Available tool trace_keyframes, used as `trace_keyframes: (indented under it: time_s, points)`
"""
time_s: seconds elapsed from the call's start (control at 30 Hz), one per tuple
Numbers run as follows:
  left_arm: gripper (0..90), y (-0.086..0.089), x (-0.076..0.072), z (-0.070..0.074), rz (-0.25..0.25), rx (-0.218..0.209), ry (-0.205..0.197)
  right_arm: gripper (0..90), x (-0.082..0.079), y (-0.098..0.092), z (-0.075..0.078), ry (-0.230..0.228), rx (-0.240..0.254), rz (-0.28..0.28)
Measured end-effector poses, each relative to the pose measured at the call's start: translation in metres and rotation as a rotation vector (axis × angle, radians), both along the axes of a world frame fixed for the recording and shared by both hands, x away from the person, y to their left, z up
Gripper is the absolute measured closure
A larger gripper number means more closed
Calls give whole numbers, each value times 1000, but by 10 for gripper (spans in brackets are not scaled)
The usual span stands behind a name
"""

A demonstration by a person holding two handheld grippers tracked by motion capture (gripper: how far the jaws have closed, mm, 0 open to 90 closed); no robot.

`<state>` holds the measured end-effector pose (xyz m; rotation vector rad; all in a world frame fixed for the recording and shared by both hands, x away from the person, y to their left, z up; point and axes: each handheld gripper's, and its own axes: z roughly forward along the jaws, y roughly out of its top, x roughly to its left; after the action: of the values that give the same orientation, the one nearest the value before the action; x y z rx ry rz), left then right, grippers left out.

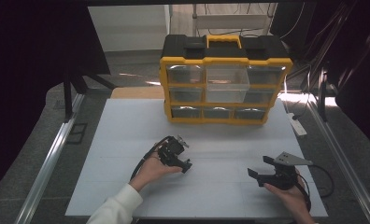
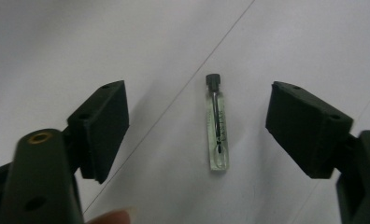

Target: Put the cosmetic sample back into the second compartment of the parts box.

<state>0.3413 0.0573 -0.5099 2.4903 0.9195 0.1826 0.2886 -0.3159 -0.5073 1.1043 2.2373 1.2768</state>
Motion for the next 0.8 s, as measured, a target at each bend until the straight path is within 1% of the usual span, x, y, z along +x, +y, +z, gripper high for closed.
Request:
trace_keyframes:
  time_s: [0.07, 0.13, 0.17, 0.23, 0.27, 0.3, 0.37, 0.4, 0.47, 0.5, 0.53, 0.67, 0.8]
  points:
    - [282, -1, -1, -1, -8, 7, 0, 140, 0, 0, 0, 0, 0, -1]
    - [318, -1, 0, -1, -25, 22, 9, 140, 0, 0, 0, 1, 0, -2]
    - [361, -1, -1, -2, -30, 27, 13, 140, 0, 0, 0, 1, 0, -2]
    - [413, -2, -1, -3, -36, 34, 15, 140, 0, 0, 0, 1, 0, -2]
    - [413, -3, -1, -3, -44, 42, 18, 140, 0, 0, 0, 1, -1, -2]
    - [465, -3, -2, -4, -53, 41, 21, 140, 0, 0, 0, 1, -1, -2]
    - [519, -3, -2, -3, -59, 37, 26, 140, 0, 0, 0, -1, -1, -1]
    - [519, -3, -2, -3, -64, 37, 28, 140, 0, 0, 0, 0, -2, -1]
    - [597, -3, -2, -3, -67, 36, 33, 140, 0, 0, 0, 0, -2, -1]
    - [644, -1, 0, -2, -64, 33, 41, 140, 0, 0, 0, -2, -2, 0]
    - [685, -1, 0, -2, -60, 30, 41, 140, 0, 0, 0, -1, -3, 0]
    - [804, -2, -1, -1, -72, 42, 40, 140, 0, 0, 0, -2, -7, -2]
    - [808, -3, -2, -1, -72, 50, 34, 140, 0, 0, 0, -2, -6, -1]
